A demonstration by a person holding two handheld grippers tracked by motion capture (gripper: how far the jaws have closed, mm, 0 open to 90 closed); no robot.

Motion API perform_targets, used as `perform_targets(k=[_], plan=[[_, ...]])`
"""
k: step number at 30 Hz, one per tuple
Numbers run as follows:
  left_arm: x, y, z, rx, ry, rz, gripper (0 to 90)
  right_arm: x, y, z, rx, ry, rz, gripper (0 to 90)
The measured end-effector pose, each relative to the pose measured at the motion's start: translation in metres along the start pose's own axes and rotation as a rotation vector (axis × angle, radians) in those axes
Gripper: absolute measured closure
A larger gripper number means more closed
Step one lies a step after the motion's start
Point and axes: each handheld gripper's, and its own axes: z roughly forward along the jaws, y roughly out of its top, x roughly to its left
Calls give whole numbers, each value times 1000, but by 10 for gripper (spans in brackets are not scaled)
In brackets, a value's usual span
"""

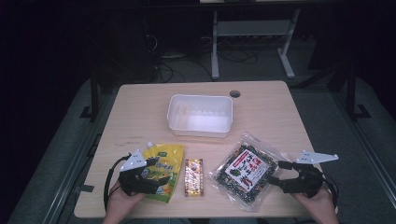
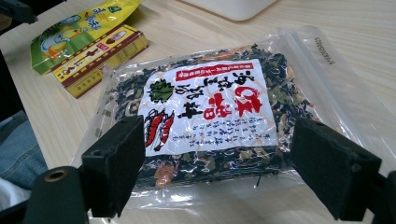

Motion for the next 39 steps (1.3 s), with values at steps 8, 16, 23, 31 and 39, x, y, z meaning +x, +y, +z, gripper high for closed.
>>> perform_targets(k=[8, 16, 23, 31, 39], plan=[[-2, 1, 3, 6, -8, 5, 155, -1, 0, 0, -1, -1, 5, 176], [-8, 7, 9, 10, -28, 16, 158, -6, 2, 3, 12, -10, 22, 181], [-18, 17, 20, 23, -61, 29, 175, -16, 9, 3, 20, -40, 46, 190], [-37, 37, 43, 62, -115, 78, 225, -29, 22, -2, 34, -91, 78, 206], [-57, 61, 70, 106, -162, 123, 326, -54, 33, -1, 89, -144, 144, 271]])
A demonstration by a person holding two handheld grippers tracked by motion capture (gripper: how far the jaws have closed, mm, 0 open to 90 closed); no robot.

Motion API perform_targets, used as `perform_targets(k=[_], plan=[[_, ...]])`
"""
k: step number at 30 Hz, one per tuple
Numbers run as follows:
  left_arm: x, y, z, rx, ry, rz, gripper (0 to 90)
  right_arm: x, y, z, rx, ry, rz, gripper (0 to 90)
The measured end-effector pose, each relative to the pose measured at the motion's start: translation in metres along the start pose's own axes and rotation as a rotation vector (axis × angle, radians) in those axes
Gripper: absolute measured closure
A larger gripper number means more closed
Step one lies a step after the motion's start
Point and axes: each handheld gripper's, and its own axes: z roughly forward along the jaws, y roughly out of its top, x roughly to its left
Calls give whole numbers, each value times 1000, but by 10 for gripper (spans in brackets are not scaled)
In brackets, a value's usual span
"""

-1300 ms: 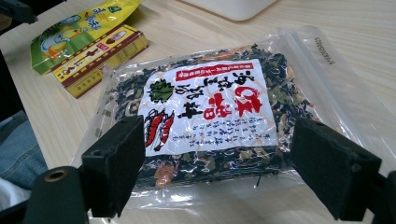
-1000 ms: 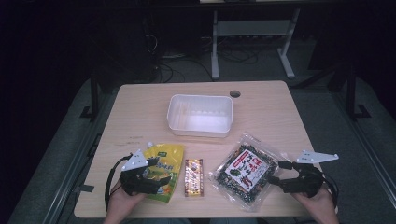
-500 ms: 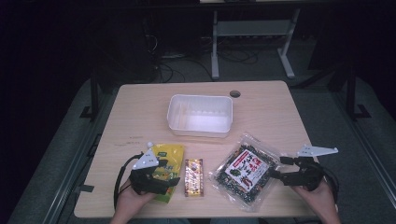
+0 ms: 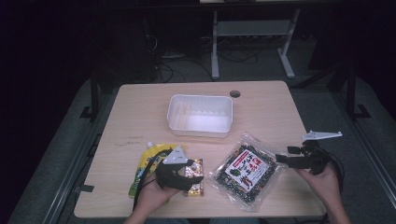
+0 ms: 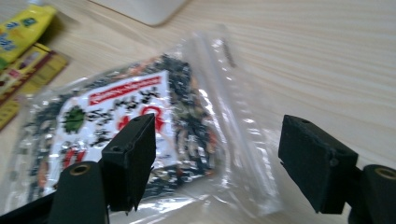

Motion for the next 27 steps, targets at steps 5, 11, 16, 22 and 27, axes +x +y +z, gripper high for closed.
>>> perform_targets(k=[5, 11, 16, 22, 27], plan=[[-4, 11, 17, 34, -27, 12, 384, -15, 1, 2, 28, -25, 34, 294], [-8, 24, 42, 92, -58, 20, 497, -34, 0, 3, 95, -42, 82, 335], [-11, 29, 59, 151, -64, 26, 558, -40, -2, 5, 133, -31, 97, 399], [-14, 31, 73, 210, -64, 31, 582, -45, -6, 9, 159, -4, 108, 472], [-16, 32, 80, 235, -69, 37, 588, -47, -9, 13, 175, 37, 107, 538]])
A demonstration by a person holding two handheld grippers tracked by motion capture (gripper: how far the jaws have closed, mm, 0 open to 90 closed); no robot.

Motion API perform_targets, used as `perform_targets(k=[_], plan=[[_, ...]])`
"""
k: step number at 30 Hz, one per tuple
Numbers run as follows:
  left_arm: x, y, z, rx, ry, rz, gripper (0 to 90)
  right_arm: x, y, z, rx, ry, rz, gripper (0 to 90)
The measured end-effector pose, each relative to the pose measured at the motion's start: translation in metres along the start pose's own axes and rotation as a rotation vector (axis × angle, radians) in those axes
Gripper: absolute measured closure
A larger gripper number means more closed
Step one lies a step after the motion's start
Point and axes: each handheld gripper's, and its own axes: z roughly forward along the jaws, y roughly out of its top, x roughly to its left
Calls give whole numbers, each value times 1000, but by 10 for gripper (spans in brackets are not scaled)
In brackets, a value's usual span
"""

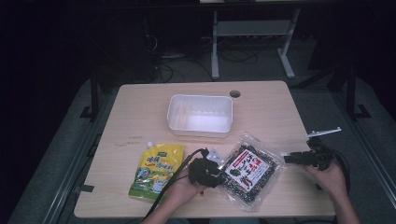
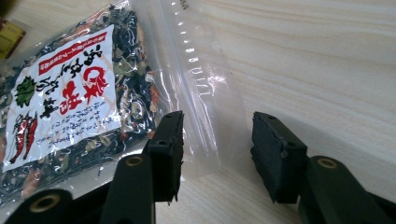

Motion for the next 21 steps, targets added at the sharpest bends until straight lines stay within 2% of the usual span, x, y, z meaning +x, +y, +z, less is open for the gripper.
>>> perform_targets(k=[4, 7, 8, 12, 14, 17, 21], plan=[[-2, 2, 3, 6, 1, 4, 590, -2, -3, 2, -3, 36, 18, 628], [-5, 3, 5, 10, 6, 11, 593, -3, -3, 2, -8, 54, 26, 659], [-5, 3, 6, 10, 5, 12, 593, -4, -4, 1, -14, 64, 29, 713], [-5, 3, 6, 9, 6, 11, 593, -3, -5, 0, -13, 57, 16, 804], [-5, 4, 6, 8, 3, 10, 593, -3, -5, -3, -38, 79, 18, 869], [-4, 4, 5, 4, 4, 6, 582, -2, -5, -7, -56, 85, 4, 894], [-2, 4, 3, -9, 12, 5, 554, 4, -4, -10, -62, 64, -26, 898]])
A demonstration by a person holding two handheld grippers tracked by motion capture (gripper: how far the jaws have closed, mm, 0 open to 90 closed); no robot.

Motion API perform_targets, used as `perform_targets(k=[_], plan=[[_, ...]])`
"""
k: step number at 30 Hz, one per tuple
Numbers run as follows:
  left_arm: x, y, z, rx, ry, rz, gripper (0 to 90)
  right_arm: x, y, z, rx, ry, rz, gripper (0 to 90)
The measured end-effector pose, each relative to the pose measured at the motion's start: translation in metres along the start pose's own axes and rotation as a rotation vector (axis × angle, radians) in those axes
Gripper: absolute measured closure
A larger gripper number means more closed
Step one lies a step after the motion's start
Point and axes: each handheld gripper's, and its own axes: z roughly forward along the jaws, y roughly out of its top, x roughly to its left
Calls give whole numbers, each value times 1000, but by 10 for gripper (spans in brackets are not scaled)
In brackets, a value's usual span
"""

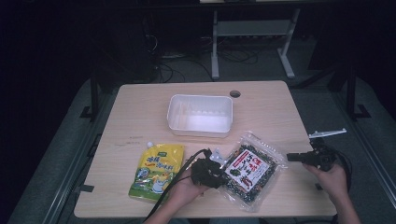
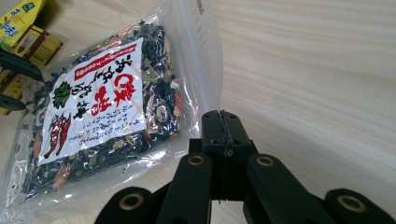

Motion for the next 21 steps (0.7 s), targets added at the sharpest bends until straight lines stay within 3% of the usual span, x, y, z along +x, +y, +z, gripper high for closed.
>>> perform_targets(k=[4, 6, 10, 11, 18, 21], plan=[[6, 0, -3, -31, -6, -20, 489, 8, 3, -8, -36, -18, -30, 898], [11, 2, -5, -60, -5, -43, 413, 17, 7, -18, -64, -27, -60, 899], [16, 4, -5, -73, -17, -69, 274, 27, 13, -29, -86, -25, -94, 899], [19, 6, -4, -74, -24, -78, 250, 36, 17, -37, -105, -24, -127, 899], [29, 11, -1, -76, -64, -125, 200, 58, 26, -55, -152, -1, -198, 899], [36, 13, 2, -81, -104, -149, 193, 73, 32, -67, -180, 24, -248, 899]])
